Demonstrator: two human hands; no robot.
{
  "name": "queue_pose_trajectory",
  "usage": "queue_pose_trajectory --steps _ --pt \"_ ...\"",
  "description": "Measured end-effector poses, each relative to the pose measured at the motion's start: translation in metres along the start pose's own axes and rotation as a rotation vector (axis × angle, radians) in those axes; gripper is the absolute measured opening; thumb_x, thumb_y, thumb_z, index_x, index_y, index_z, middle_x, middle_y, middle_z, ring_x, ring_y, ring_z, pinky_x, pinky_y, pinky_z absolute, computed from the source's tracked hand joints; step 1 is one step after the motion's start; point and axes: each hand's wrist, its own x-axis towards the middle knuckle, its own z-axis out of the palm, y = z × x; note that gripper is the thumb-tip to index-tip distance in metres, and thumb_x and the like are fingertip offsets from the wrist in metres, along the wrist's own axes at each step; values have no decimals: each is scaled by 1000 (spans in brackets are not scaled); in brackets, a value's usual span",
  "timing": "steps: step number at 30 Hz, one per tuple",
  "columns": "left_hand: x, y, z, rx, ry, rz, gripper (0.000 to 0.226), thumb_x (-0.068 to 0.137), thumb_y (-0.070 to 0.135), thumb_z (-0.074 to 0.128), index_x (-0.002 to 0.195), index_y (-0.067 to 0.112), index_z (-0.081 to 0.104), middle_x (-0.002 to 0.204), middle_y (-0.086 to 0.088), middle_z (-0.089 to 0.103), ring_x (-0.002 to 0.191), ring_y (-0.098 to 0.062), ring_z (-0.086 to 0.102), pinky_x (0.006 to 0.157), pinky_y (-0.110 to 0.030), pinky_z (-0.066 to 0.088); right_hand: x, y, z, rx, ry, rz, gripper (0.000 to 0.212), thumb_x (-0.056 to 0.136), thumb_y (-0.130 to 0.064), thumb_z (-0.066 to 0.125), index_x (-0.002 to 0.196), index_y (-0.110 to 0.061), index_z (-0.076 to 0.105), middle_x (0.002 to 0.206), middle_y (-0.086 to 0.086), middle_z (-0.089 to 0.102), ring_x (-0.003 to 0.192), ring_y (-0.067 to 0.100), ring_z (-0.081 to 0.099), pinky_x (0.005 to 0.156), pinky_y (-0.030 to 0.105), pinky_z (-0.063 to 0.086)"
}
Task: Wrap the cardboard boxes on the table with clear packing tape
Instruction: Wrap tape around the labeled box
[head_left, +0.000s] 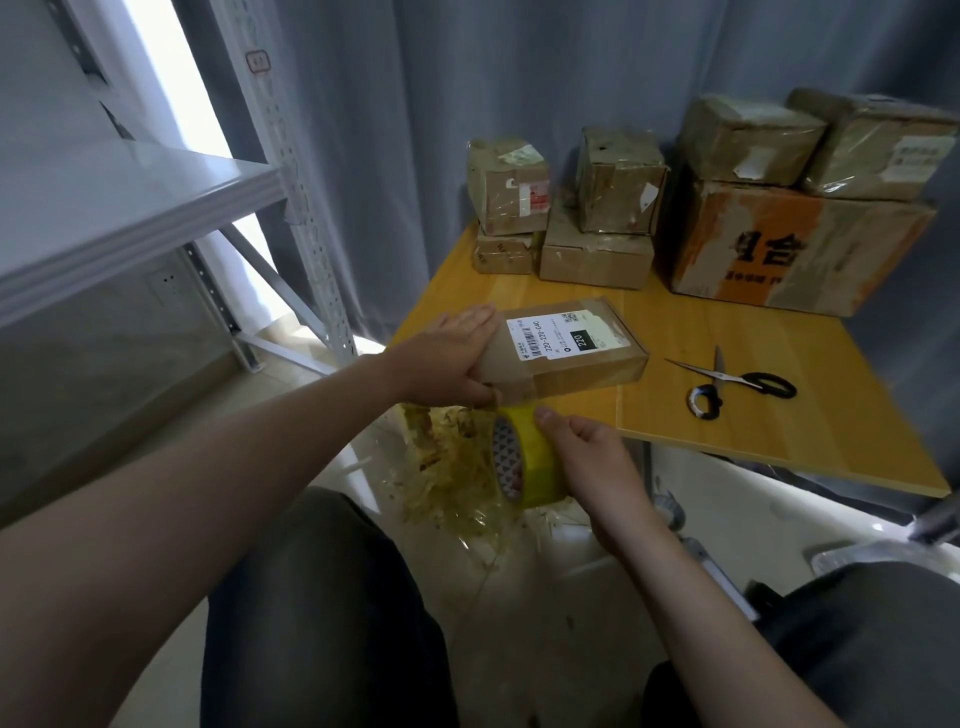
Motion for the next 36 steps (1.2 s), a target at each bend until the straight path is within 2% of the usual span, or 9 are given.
queue_pose_trajectory --steps 3,5,9,19,26,29,32,34,36 --pt "-9 4 11 11 76 45 97 95 58 61 166 16 10 173 -9 6 159 -32 5 126 -50 19 -1 0 0 9 -3 9 47 101 -51 57 79 -12 71 76 11 70 74 27 68 76 43 55" --pt "-15 6 18 35 123 82 83 99 58 53 164 20 19 172 -7 14 158 -36 9 125 -55 21 0 1 -1 36 0 28 48 101 -50 58 91 -6 75 89 17 75 88 35 73 87 50 59" --pt "-24 12 23 -45 158 120 63 101 59 30 160 39 23 170 5 23 157 -43 9 122 -64 23 1 1 -2 91 -18 59 40 101 -47 60 92 -13 78 89 8 79 91 29 76 94 52 59" --pt "-26 13 24 11 123 131 58 101 50 22 155 53 2 172 4 18 155 -49 8 113 -69 37 -3 3 -1 137 -13 64 35 101 -46 60 99 -18 80 94 -2 80 98 22 75 99 52 57" --pt "-30 21 16 68 84 102 57 98 59 10 154 55 -1 172 3 17 155 -46 12 110 -65 41 -4 2 -2 124 -3 75 35 101 -47 60 102 -18 79 97 -1 79 100 22 74 100 51 56" --pt "-33 21 13 178 61 88 67 102 62 28 157 50 -8 173 2 10 157 -42 11 114 -63 37 -8 3 -3 97 19 45 36 102 -47 59 99 -18 80 94 -2 79 97 20 74 94 45 59" --pt "-41 27 14 280 56 38 104 87 65 65 161 44 -5 173 1 8 156 -39 13 118 -64 30 -14 2 -5 87 37 28 37 102 -45 58 95 -16 80 88 -2 79 91 18 75 80 33 57" --pt "-44 35 17 282 123 4 104 82 53 79 162 39 14 169 -3 26 150 -42 29 116 -64 32 -17 2 -4 54 62 6 39 103 -44 58 92 -14 79 86 2 77 87 18 73 77 33 56" --pt "-43 40 21 259 251 28 84 79 36 84 153 29 44 155 -6 50 137 -44 49 113 -62 38 -21 5 -3 10 99 -20 40 103 -43 58 91 -9 76 78 4 72 80 16 70 74 31 54"
